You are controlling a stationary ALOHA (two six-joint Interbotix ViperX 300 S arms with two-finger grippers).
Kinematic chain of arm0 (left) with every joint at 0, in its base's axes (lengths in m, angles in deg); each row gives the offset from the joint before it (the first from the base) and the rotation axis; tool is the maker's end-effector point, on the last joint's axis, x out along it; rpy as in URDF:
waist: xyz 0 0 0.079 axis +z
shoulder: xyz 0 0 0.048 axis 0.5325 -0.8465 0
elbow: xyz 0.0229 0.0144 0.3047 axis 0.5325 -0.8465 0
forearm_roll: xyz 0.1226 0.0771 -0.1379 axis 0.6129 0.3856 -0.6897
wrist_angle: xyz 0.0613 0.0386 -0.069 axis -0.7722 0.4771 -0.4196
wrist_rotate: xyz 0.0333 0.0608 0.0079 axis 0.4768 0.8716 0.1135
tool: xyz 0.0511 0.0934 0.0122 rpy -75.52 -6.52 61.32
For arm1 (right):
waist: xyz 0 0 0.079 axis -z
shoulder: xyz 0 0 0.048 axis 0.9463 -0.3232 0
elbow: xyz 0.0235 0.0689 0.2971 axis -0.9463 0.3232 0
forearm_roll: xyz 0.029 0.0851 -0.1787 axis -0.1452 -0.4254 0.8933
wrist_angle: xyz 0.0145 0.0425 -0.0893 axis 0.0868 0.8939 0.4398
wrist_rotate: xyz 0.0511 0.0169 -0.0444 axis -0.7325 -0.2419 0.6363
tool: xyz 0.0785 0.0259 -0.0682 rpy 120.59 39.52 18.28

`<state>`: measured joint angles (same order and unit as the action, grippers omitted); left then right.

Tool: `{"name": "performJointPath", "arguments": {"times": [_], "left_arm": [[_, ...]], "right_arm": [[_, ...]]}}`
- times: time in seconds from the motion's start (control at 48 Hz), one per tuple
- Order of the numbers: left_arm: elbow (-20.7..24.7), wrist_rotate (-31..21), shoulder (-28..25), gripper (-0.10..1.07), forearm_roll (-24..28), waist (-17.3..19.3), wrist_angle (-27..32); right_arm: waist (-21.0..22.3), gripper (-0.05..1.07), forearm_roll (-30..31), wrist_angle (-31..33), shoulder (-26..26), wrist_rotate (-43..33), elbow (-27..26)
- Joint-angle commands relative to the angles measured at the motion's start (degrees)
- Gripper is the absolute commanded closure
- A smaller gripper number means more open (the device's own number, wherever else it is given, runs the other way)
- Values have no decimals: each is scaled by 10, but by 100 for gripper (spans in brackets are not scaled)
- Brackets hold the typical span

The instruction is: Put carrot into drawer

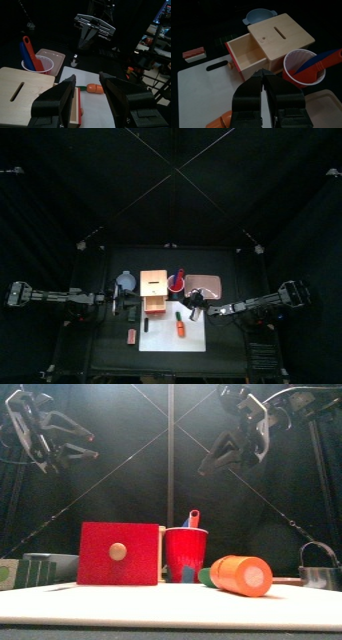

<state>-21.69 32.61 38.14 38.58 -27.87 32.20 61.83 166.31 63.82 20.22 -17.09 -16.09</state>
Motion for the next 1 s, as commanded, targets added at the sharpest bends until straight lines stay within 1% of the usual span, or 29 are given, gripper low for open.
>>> {"name": "performJointPath", "arguments": {"times": [0.0, 0.167, 0.292, 0.396, 0.521, 0.583, 0.646, 0.771, 0.917, 0.979], "left_arm": [[7, 1, -2, 18, 2, 6, -6], [6, 0, -1, 17, 1, 6, -5], [8, 0, -1, 17, 2, 6, -6], [10, 0, -1, 17, 4, 5, -6], [12, 0, -1, 17, 9, 6, -5], [12, 0, -2, 17, 11, 6, -5], [12, 0, -1, 17, 11, 6, -5], [13, 1, -1, 17, 11, 6, -6], [15, 2, -1, 17, 15, 6, -6], [16, 3, -2, 17, 19, 6, -5]], "right_arm": [[1, 67, 0, 4, 16, -1, -4], [-2, 67, -10, 4, 16, -2, -4], [-7, 65, -48, 1, 16, 2, -5], [-11, 65, -107, 1, 16, 5, -4], [-22, 64, -215, 4, 16, 7, -1], [-25, 61, -265, 5, 16, 7, 2], [-30, 57, -321, 5, 15, 7, 4], [-43, 46, -396, 5, 7, 7, 5], [-50, 27, -473, 5, -1, 7, 6], [-51, 16, -502, 4, -5, 6, 5]]}}
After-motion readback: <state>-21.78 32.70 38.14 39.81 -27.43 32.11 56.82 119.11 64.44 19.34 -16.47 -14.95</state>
